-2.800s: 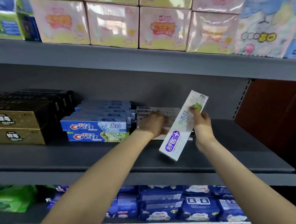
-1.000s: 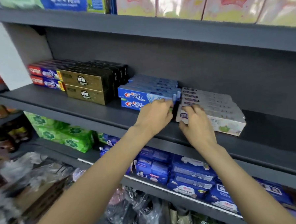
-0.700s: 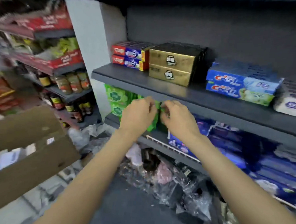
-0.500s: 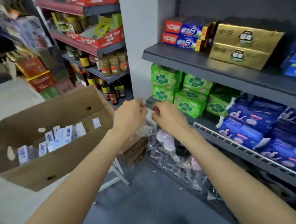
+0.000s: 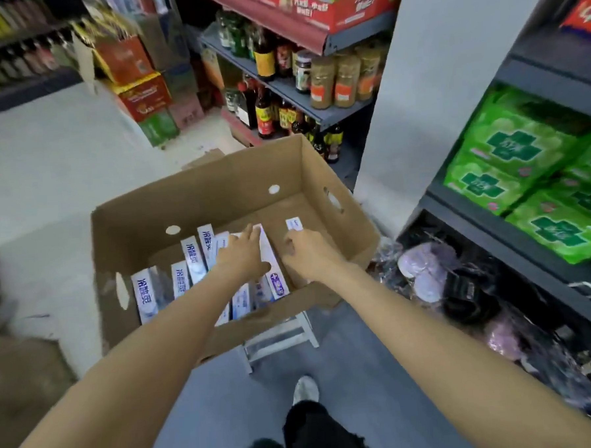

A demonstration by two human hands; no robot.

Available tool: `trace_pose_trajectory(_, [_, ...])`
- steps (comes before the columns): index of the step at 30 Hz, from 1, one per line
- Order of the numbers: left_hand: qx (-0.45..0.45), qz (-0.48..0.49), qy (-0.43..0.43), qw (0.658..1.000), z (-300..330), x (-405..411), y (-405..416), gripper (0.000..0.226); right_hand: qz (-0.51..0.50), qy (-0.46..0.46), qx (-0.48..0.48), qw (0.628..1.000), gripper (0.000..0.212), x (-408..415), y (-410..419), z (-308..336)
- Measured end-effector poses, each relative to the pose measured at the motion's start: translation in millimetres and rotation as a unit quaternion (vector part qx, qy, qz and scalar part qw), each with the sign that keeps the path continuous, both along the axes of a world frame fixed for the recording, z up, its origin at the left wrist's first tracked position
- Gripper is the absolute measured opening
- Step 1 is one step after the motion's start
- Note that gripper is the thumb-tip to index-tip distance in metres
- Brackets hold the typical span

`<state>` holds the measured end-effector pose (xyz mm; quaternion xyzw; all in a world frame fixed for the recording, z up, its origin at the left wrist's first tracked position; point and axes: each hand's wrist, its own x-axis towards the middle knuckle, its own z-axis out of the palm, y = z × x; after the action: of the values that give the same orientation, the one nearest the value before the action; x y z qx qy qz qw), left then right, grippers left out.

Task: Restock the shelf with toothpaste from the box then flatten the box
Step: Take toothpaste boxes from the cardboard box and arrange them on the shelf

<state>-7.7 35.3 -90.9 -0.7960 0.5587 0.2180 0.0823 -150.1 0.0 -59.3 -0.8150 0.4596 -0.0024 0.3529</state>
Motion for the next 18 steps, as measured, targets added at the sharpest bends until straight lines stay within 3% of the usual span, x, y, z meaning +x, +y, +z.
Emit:
trace_pose_trajectory(3, [0.071, -0.026, -0.009, 0.997, -24, 45, -2, 0.094, 0.024, 0.057, 0.072, 0.995, 0.020, 36, -13, -33])
trace_pose_trajectory(9, [0.118, -0.055, 0.044, 0.990, -50, 86, 6, 0.109, 0.037, 0.166, 0.182, 0.969, 0.084, 80, -21, -72])
trace_pose_trajectory(15, [0.093, -0.128, 0.017, 0.987, -66, 109, 9, 0.116, 0.030, 0.231, 0.216, 0.948, 0.103, 99, -16, -95])
trace_pose_trajectory(18, [0.081, -0.129, 0.038, 0.988, -70, 129, 4, 0.117, 0.023, 0.269, 0.184, 0.945, 0.101, 97, -13, -111])
